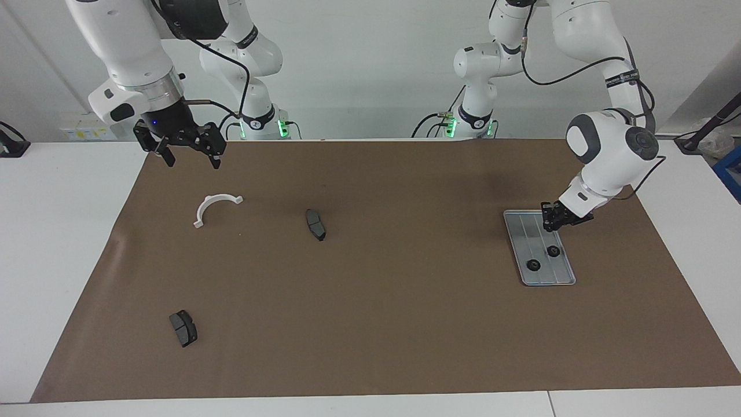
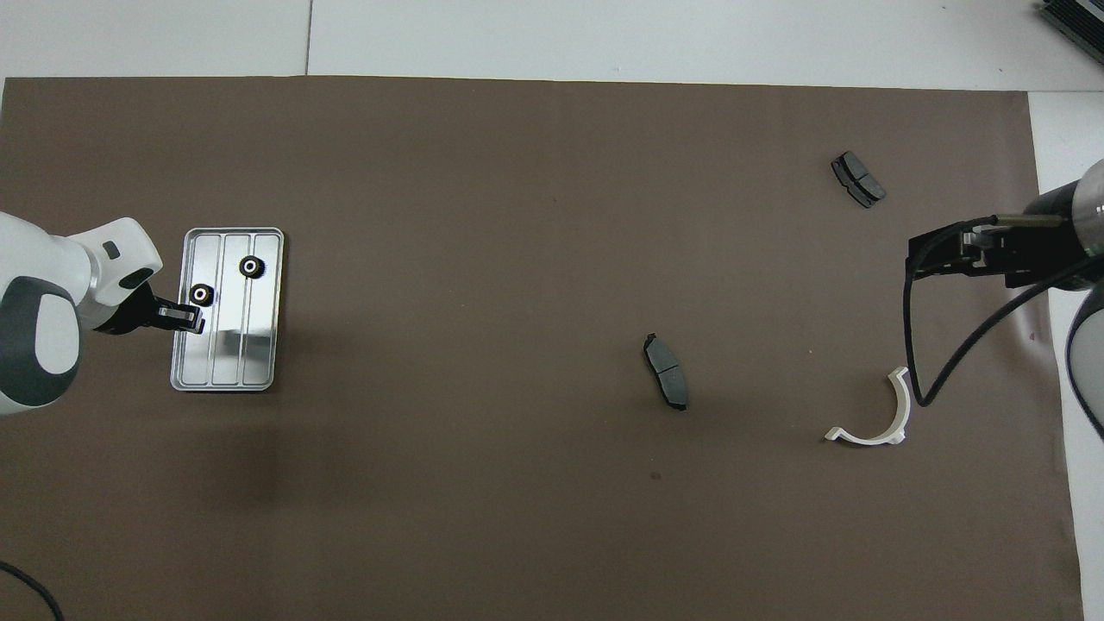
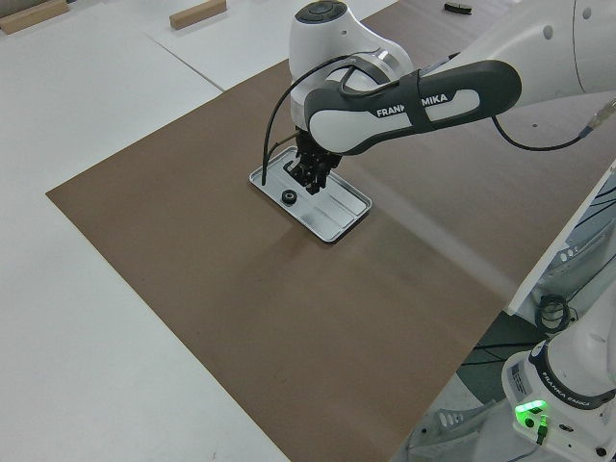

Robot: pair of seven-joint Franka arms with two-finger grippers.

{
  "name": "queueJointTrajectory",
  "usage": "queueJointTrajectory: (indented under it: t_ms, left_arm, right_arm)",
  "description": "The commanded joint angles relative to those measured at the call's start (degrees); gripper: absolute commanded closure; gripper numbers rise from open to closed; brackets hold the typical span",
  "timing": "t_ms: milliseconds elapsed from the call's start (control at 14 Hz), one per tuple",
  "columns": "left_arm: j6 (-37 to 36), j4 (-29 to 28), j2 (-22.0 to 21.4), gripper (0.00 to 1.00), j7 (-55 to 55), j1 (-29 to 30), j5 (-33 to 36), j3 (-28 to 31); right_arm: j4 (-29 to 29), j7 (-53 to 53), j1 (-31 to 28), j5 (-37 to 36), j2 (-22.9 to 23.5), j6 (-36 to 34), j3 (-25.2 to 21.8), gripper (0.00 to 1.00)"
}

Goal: Pick bearing gear from pile to tray
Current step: 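Lower the third bearing into the tray and open the left gripper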

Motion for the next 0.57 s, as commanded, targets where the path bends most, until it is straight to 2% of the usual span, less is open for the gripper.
queueJointTrajectory:
  t_ms: [0, 71, 143, 214, 357, 500]
  left_arm:
    - [3.3, -5.1, -3.8, 0.71, 0.4, -0.1, -0.3, -0.6]
    - [3.3, -5.1, -3.8, 0.52, 0.2, -0.3, -0.3, -0.6]
    - [3.4, -4.7, -3.7, 0.27, 0.0, -0.5, -0.2, -0.6]
    - [3.4, -3.6, -3.2, 0.11, -0.1, -0.7, -0.2, -0.7]
    - [2.6, 0.6, -1.8, 0.08, -2.1, -1.8, -0.3, -1.1]
    - [0.0, 5.4, -0.5, 0.07, -8.9, -5.1, -0.5, -1.1]
  right_arm:
    - [-2.0, -1.9, -0.8, 0.0, -1.7, 1.1, 0.2, 0.0]
    - [-2.0, -1.6, -0.8, 0.0, -1.7, 0.9, 0.2, 0.0]
    - [-2.0, -1.6, -0.7, 0.1, -1.8, 0.6, 0.3, 0.0]
    - [-2.0, -1.7, -0.5, 0.1, -1.8, 0.6, 0.3, 0.0]
    - [-2.0, -1.6, -0.5, 0.1, -1.8, 0.6, 0.3, 0.0]
    - [-2.0, -1.6, -0.5, 0.1, -1.8, 0.6, 0.3, 0.0]
